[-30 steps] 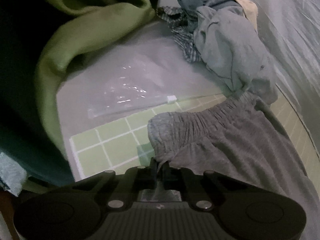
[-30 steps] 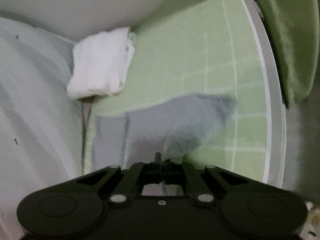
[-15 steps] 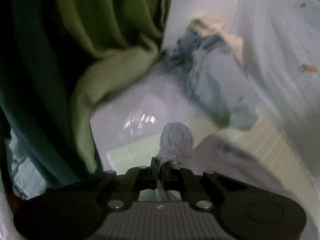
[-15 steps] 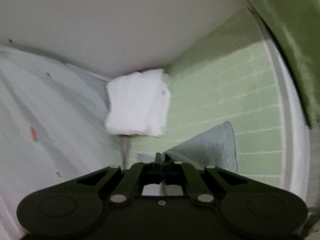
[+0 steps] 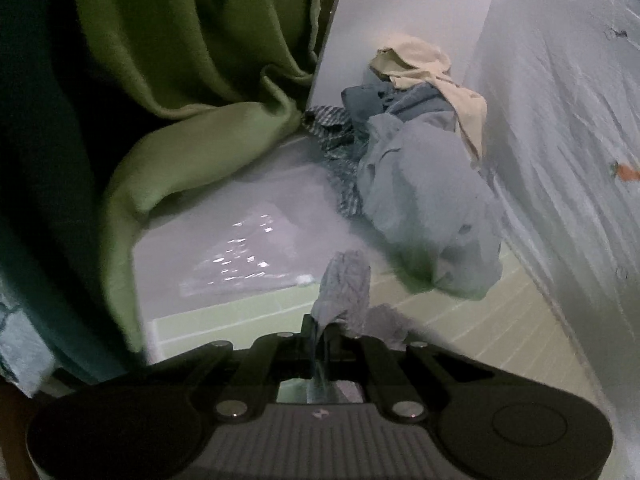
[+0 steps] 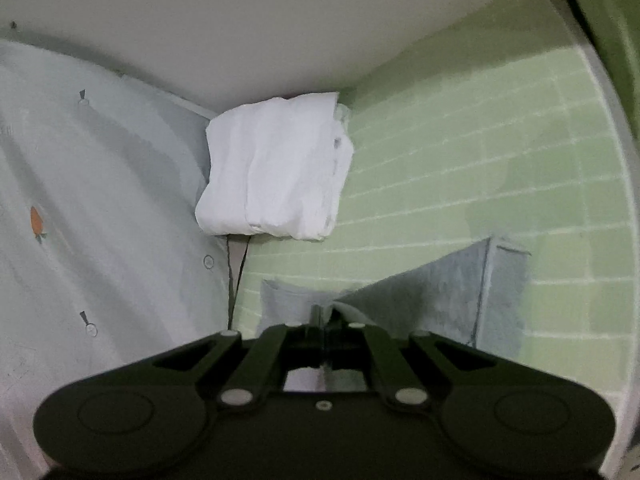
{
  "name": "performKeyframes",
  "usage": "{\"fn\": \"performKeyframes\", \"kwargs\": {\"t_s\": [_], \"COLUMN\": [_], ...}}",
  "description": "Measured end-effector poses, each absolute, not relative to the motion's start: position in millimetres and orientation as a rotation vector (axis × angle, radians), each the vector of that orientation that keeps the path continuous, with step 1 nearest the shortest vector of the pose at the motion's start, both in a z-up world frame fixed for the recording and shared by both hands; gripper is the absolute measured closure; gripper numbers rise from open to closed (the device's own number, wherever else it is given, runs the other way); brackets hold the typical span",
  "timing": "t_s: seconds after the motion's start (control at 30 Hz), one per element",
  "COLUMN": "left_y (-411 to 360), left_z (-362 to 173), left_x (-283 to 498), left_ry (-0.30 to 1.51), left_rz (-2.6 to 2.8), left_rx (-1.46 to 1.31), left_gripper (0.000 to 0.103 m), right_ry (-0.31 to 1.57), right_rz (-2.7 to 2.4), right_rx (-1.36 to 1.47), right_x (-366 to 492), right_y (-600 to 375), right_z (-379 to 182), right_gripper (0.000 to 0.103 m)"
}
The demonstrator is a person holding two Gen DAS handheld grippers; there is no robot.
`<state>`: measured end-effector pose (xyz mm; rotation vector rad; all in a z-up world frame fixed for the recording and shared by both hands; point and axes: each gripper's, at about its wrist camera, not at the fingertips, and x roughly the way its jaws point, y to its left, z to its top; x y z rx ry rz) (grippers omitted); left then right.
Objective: Fold clothes
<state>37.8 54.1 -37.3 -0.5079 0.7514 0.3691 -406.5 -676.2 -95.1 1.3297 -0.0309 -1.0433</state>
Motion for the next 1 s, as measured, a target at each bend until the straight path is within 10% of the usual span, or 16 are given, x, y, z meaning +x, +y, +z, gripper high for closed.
{"fn": "performKeyframes", "kwargs": {"t_s": [0.33, 0.4, 0.47, 0.53, 1.0], "left_y": [-23, -39, -52, -59, -83], "left_z": [-68, -76, -77, -79, -112], "left_x": [170, 191, 203, 194, 128], "left_ry": [0.725, 0.741, 0.773, 0.772, 0.95], "left_rz": [0.318, 0.321, 0.302, 0.302, 0.257], "left_rx": [-0.551, -0.557, -0.534, -0.478, -0.346], "left_gripper": [0.091, 0.068, 0.04, 0.022, 0.02], "right_ry": [0.029, 0.04, 0.124, 0.215, 0.545], "right_rz": [-0.987, -0.973, -0.919, -0.93, -1.179], "right_rx": [1.344, 1.302, 1.27, 1.237, 0.929], "right_x": [-248, -199, -157, -136, -207], "right_y": [-770, -796, -820, -820, -734], "right_z": [-98, -98, -103, -107, -159], "right_gripper": [0.102, 0.093, 0.043, 0.044, 0.028]}}
